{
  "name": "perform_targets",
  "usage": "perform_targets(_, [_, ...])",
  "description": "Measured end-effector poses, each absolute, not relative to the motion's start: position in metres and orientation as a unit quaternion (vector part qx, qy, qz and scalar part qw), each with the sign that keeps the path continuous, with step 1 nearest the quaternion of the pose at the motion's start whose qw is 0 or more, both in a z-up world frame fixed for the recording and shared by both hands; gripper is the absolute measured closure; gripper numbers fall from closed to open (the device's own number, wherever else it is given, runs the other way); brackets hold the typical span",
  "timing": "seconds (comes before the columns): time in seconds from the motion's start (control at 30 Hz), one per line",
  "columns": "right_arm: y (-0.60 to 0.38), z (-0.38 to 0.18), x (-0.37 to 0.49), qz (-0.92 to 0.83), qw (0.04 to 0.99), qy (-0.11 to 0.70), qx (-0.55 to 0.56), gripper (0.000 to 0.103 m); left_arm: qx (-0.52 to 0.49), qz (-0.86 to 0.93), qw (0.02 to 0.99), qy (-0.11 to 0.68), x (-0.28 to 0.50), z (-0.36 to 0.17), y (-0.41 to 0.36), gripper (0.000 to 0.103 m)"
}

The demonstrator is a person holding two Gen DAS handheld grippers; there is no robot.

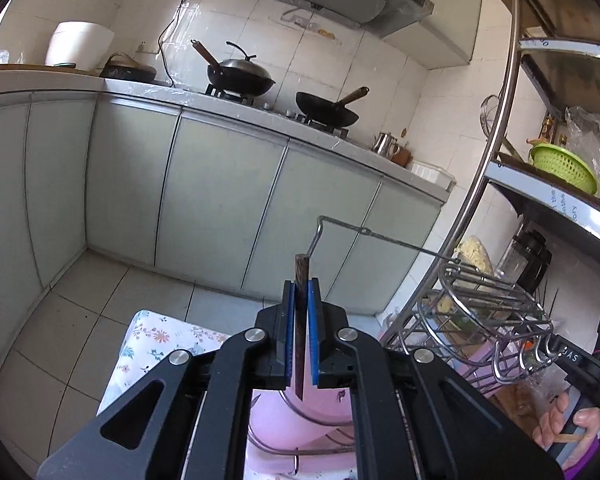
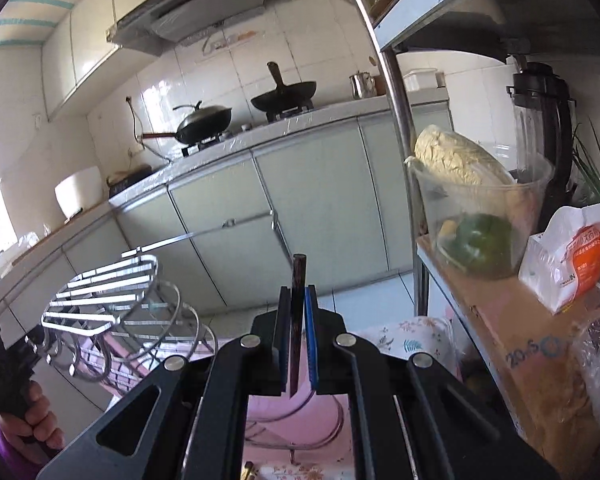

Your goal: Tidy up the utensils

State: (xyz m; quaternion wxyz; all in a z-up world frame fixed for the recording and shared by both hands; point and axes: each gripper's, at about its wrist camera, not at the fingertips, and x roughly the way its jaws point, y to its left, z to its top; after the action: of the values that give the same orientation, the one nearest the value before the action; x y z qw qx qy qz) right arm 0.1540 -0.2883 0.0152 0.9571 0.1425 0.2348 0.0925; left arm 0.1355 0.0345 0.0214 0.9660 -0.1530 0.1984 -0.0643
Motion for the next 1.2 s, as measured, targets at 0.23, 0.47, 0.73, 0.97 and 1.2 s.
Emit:
perform_targets(0.23, [-0.287,0.008,0.155,0.105,0.949,0.256,0.150,0.086,-0.150,-0.058,0.959,0.233,0.140,0.018,0.033,0.077])
perform_targets(0.47, [-0.293,0.016,0.145,0.114,0.948,0.252,0.160,0.071,-0.152,-0.053,0.958,0.236,0.136,0.026,0.036,0.070])
perform_targets(0.73, [-0.302,0.029,0.114,0.113,0.946,0.248,0.173,0.070,-0.160,-0.047,0.961,0.219,0.110,0.050,0.046,0.069])
perform_targets(0.97, [-0.296,0.031,0.075,0.124,0.945,0.252,0.169,0.057,-0.143,-0.048,0.959,0.241,0.073,0.056,0.046,0.068])
perform_targets(1.2, [-0.279,0.015,0.049,0.139,0.934,0.293,0.148,0.057,-0.137,-0.056,0.947,0.286,0.042,0.043,0.043,0.068])
